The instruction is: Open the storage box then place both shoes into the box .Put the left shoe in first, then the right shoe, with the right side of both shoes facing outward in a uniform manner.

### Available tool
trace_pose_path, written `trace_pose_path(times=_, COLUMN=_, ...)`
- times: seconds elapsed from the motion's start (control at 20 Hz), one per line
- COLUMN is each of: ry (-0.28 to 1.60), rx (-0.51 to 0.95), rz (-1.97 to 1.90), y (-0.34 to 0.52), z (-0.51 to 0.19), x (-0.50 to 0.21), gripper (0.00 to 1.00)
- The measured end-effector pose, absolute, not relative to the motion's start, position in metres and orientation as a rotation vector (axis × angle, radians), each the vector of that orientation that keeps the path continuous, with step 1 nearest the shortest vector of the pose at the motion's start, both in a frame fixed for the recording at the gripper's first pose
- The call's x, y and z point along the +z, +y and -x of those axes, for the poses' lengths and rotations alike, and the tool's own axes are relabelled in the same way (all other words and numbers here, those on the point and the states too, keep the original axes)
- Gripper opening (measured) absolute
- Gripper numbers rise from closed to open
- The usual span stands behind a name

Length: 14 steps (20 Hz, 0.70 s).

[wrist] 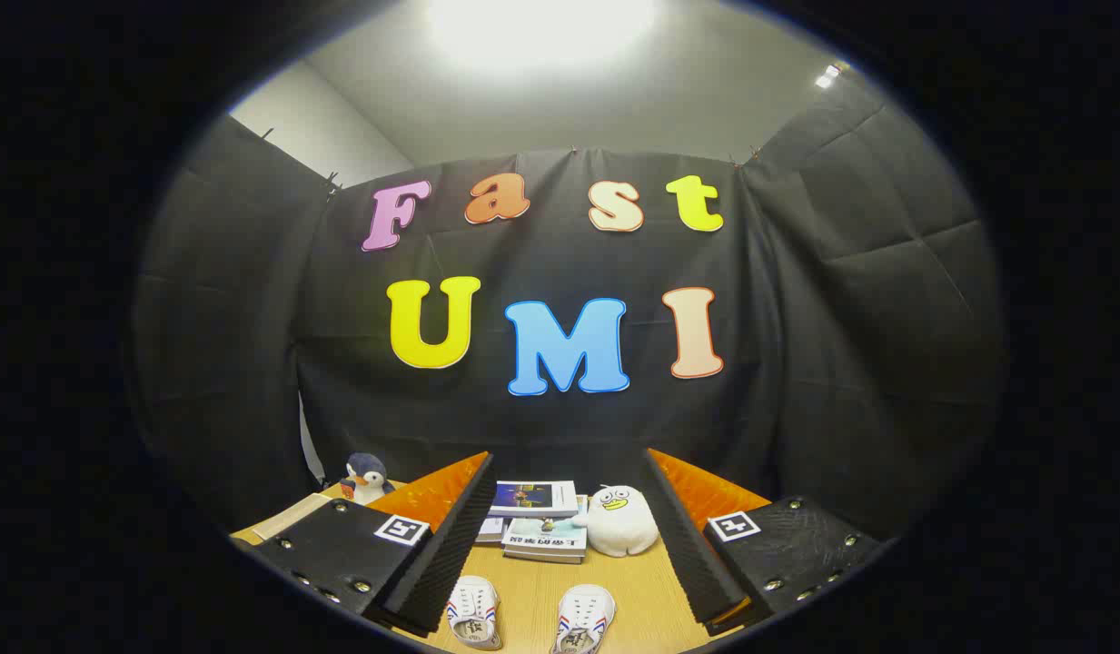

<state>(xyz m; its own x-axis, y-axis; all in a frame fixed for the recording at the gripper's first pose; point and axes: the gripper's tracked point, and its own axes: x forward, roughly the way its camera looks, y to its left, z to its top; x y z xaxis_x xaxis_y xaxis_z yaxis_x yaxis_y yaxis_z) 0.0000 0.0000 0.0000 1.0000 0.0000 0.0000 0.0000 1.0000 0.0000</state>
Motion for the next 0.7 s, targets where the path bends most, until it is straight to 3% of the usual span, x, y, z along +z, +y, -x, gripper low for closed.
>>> trace_pose_path(times=0.7, ry=0.009, rx=0.036, rz=-0.012, y=-0.008, z=-0.017, x=-0.011, gripper=0.96)
